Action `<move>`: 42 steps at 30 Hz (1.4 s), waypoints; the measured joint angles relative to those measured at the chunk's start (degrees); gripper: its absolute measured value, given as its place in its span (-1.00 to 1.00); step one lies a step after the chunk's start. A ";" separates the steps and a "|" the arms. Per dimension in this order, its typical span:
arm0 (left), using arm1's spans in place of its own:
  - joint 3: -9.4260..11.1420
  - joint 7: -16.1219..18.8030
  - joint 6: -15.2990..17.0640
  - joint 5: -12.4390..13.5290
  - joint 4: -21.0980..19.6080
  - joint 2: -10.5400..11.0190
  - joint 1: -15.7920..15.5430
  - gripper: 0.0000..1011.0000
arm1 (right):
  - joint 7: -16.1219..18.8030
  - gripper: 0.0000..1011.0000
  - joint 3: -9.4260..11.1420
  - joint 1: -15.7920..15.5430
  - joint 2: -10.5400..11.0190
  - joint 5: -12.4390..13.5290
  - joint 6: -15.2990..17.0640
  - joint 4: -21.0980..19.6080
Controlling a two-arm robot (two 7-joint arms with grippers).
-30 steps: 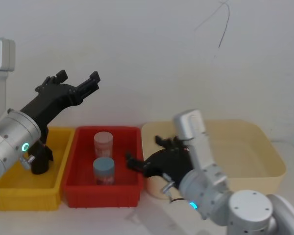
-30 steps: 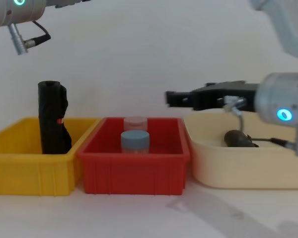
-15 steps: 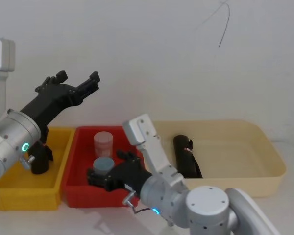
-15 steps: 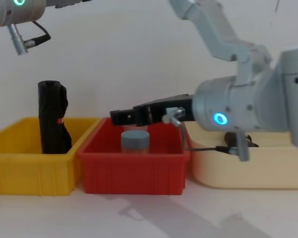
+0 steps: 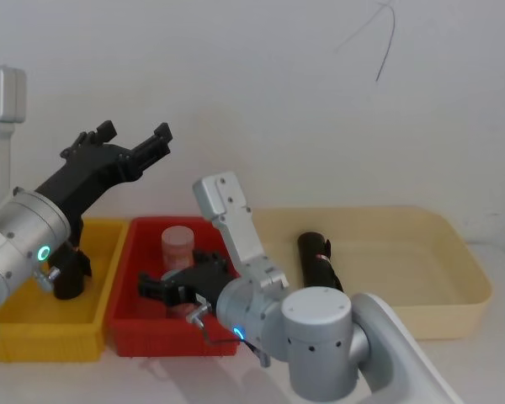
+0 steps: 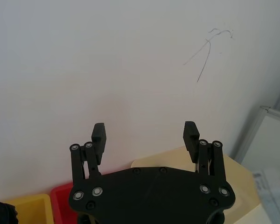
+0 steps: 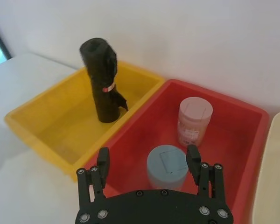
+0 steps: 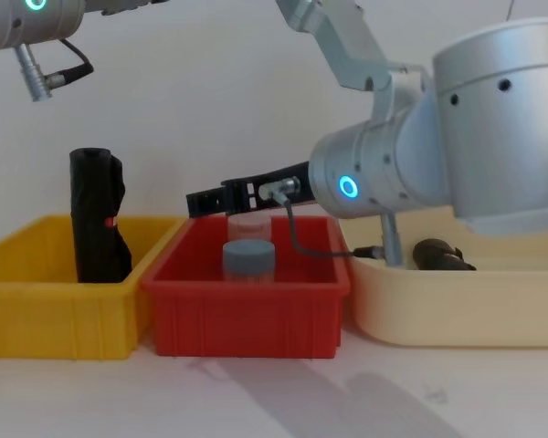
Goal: Pick up the garbage bag with the one hand and transfer it to the other hand.
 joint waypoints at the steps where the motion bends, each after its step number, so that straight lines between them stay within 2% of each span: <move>1: 0.00 0.00 0.00 0.00 0.00 0.00 0.00 0.98 | -0.21 0.99 0.22 0.30 -0.37 0.01 0.23 0.46; 7: 0.00 0.00 0.00 0.00 0.00 0.00 0.00 0.98 | -1.56 0.99 1.01 1.91 -2.07 -0.08 1.52 3.03; 13: 0.00 0.00 0.00 0.00 0.01 0.00 0.00 0.98 | -2.27 0.99 1.12 2.87 -2.74 -0.77 1.63 5.38; 30: 0.00 0.00 0.00 0.00 0.01 0.00 0.00 0.98 | -2.99 0.99 1.27 5.47 -4.07 -2.56 -1.32 12.99; 42: 0.00 0.00 0.00 0.00 0.01 0.00 0.00 0.98 | -2.43 0.99 1.58 6.03 -4.27 -3.01 -2.35 15.70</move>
